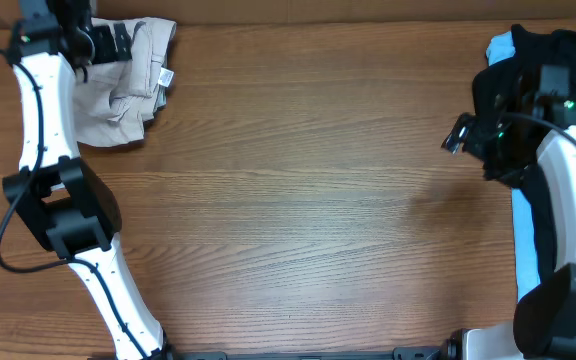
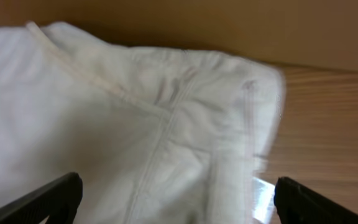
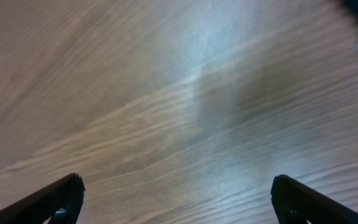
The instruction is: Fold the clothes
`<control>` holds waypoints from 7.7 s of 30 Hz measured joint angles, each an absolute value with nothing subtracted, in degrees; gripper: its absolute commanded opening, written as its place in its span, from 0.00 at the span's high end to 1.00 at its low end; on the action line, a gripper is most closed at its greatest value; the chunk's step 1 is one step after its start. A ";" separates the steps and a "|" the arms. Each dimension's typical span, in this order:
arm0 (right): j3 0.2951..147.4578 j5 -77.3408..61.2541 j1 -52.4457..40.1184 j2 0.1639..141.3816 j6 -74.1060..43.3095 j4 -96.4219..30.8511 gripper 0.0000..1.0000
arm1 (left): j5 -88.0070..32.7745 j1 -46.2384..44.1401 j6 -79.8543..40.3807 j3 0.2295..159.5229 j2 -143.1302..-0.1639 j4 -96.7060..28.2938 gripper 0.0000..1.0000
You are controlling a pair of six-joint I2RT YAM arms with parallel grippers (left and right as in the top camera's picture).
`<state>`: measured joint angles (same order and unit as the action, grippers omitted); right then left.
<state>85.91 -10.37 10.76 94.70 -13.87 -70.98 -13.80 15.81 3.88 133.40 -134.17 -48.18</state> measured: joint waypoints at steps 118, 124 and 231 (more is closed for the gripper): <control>1.04 0.45 -9.85 0.84 -16.29 -5.13 0.00 | -11.77 9.13 -6.55 148.18 -100.73 -96.05 0.00; 1.04 0.43 -9.85 0.84 -16.32 -5.13 0.00 | -11.77 9.13 -6.52 148.18 -100.73 -96.05 0.00; 1.04 0.40 -9.85 0.84 -16.32 -5.13 0.00 | 2.15 0.43 -8.88 0.47 -0.84 -4.36 0.00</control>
